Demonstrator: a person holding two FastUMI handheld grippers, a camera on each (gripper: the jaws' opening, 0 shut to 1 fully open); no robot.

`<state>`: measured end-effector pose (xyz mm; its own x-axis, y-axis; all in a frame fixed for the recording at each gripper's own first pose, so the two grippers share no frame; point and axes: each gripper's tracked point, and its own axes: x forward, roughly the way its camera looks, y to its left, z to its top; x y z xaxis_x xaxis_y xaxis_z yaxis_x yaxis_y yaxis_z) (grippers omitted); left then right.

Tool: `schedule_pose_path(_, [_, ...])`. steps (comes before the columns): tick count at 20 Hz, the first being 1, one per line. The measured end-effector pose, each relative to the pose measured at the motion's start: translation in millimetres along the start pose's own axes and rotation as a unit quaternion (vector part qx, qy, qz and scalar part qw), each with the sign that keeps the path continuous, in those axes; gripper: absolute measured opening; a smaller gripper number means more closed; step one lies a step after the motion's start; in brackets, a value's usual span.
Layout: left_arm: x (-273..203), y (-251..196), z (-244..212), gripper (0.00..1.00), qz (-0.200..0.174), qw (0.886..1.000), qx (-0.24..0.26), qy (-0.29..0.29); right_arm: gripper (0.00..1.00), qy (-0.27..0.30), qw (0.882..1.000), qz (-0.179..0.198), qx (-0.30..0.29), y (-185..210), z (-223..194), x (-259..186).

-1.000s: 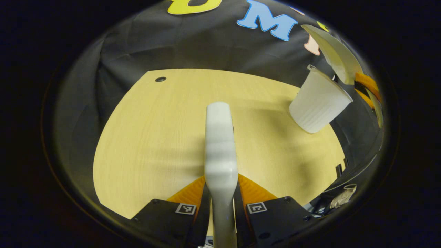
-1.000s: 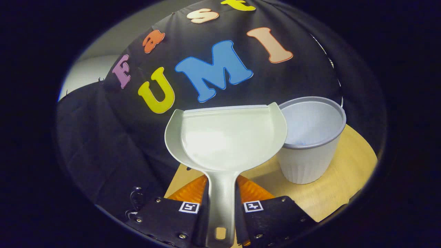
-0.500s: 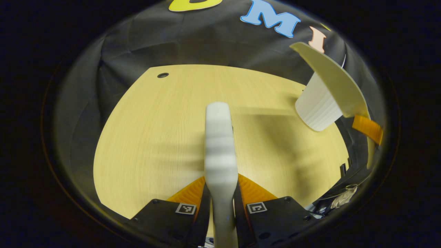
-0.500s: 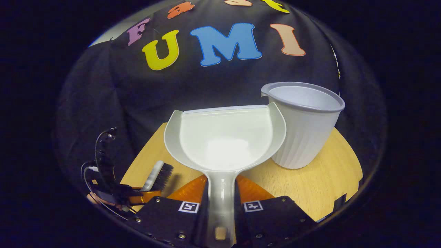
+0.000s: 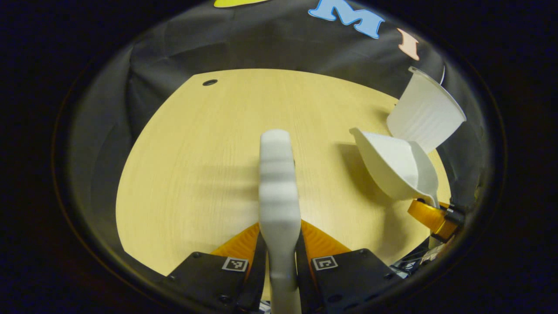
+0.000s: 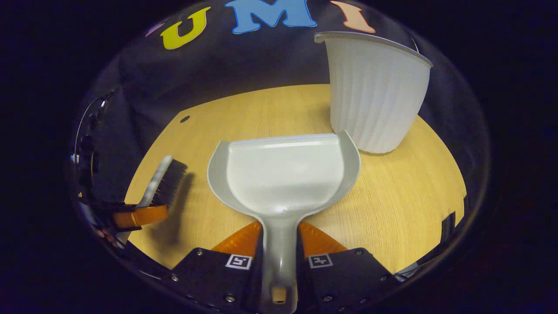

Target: Pick up the small broom and dustpan from the desktop, sweep the trash into the dustpan with the broom, and then empty the trash into the garbage bin.

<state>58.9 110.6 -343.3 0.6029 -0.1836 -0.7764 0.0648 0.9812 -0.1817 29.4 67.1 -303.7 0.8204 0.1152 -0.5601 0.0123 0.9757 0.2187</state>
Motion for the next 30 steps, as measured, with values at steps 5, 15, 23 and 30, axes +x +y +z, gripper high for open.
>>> schedule_pose_path(5, [-11,8,-2,0.4,-0.002,1.0,0.007,0.013,0.33,0.004,1.0,-0.01,-0.014,-5,-6,3])
schedule_pose_path(15, [-14,6,0,0.41,0.006,1.0,0.01,0.027,0.34,0.029,0.999,-0.006,-0.013,-4,-10,1])
schedule_pose_path(23, [-23,8,6,0.49,0.01,1.0,0.014,0.006,0.5,0.02,1.0,0.003,-0.021,-13,-5,1])
schedule_pose_path(30, [-49,5,26,0.85,0.015,0.998,0.019,-0.058,0.97,-0.024,0.999,0.004,-0.024,-37,27,-8])
